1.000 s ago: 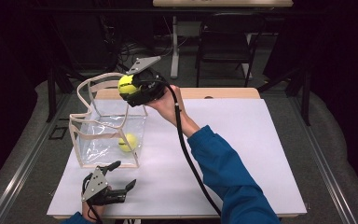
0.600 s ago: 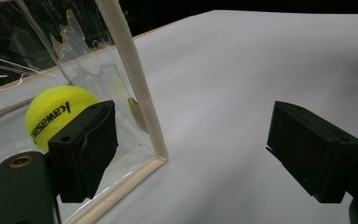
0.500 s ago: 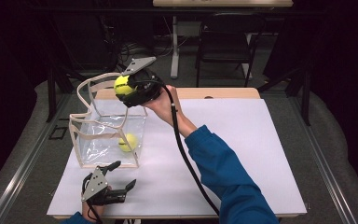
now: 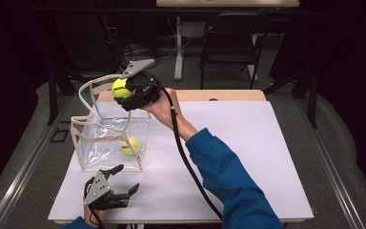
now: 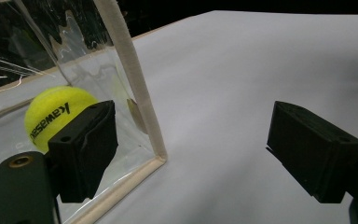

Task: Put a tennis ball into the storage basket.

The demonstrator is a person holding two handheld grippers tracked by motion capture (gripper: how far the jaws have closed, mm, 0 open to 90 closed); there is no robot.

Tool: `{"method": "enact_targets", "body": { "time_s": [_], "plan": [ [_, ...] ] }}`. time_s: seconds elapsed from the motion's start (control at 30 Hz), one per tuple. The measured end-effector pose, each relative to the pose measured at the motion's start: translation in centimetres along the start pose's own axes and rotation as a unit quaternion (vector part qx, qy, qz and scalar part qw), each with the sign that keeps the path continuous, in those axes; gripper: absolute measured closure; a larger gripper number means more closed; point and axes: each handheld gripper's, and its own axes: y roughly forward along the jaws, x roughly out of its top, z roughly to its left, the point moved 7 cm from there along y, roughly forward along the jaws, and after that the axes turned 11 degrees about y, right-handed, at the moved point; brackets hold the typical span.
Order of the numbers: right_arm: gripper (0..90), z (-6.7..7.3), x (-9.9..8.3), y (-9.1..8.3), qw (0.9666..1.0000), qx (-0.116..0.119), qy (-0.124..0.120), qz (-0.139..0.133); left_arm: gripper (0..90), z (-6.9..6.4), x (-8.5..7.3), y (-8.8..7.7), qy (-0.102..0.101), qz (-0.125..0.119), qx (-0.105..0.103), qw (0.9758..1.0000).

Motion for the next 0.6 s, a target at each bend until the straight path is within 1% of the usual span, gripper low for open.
{"method": "enact_targets", "body": {
  "time_s": [0.1,0.6],
  "plan": [
    [26.4,0.21,0.00,0.17,1.0000,0.002,-0.001,0.000,16.1,0.01,0.00,-0.02,-0.003,-0.001,0.001,1.0000],
    [26.4,0.82,0.13,0.78,0.9999,0.008,-0.001,-0.008,16.1,0.00,0.02,-0.02,-0.002,-0.002,0.001,1.0000]
  ]
}}
